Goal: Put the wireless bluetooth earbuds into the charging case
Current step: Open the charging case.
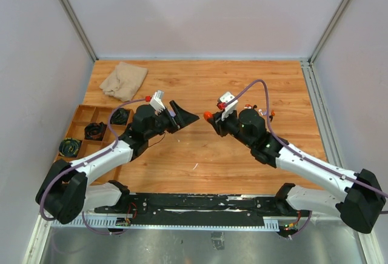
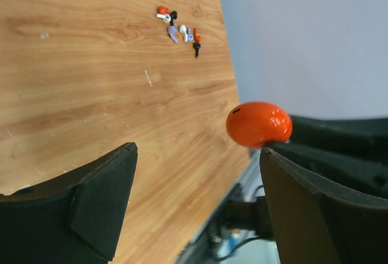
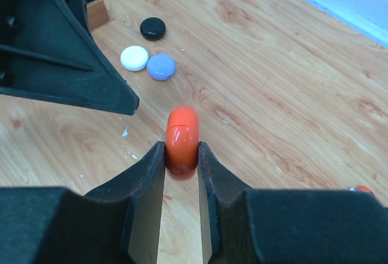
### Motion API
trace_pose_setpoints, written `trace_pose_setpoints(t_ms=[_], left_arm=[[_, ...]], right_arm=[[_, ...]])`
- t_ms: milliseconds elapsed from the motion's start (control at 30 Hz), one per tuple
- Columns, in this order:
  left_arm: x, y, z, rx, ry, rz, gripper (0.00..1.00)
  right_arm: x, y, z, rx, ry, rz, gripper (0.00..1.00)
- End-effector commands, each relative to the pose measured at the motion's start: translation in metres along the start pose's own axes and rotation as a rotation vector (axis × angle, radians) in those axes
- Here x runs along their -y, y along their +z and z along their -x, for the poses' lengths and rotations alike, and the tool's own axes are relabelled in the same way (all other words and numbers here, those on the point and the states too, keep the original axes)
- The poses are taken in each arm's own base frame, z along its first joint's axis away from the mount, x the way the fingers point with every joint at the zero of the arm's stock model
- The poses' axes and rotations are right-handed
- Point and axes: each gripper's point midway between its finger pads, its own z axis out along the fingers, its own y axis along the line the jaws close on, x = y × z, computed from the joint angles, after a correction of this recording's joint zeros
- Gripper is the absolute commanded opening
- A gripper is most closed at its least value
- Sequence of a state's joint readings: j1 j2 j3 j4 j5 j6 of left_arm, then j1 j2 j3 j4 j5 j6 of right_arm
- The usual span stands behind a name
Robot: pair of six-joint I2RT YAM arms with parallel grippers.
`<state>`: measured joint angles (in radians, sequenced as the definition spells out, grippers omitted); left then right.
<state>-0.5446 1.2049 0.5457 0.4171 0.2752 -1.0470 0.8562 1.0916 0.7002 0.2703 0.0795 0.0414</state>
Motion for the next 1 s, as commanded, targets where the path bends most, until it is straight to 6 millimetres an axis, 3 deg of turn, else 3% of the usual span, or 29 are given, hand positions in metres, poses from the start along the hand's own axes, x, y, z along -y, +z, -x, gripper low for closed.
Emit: trace_pose_setpoints(t_ms=[0,433,600,967], left_arm=[[0.023,-0.008,0.008,0.005,0.353,-0.119,0.87],[0.054,-0.015,-0.014,-0.076,0.945,-0.454,0.91],[0.059,-0.024,-0.035,-0.134,1.131,-0.612,0.92],[0.066,-0.032,-0.056,-0.151,1.323,-0.771,0.88]], right_arm=[[0.006,-0.013,0.023,-0.019,-0.056,0.083,0.01],[-0.011,-0.042,0.034,-0.221,-0.171,0.325,0.01],[-0.020,-0.051,0.038,-0.261,-0.204,0.406,0.01],[-0.030,-0.053,0.036,-0.344,-0.230,0.514,0.01]])
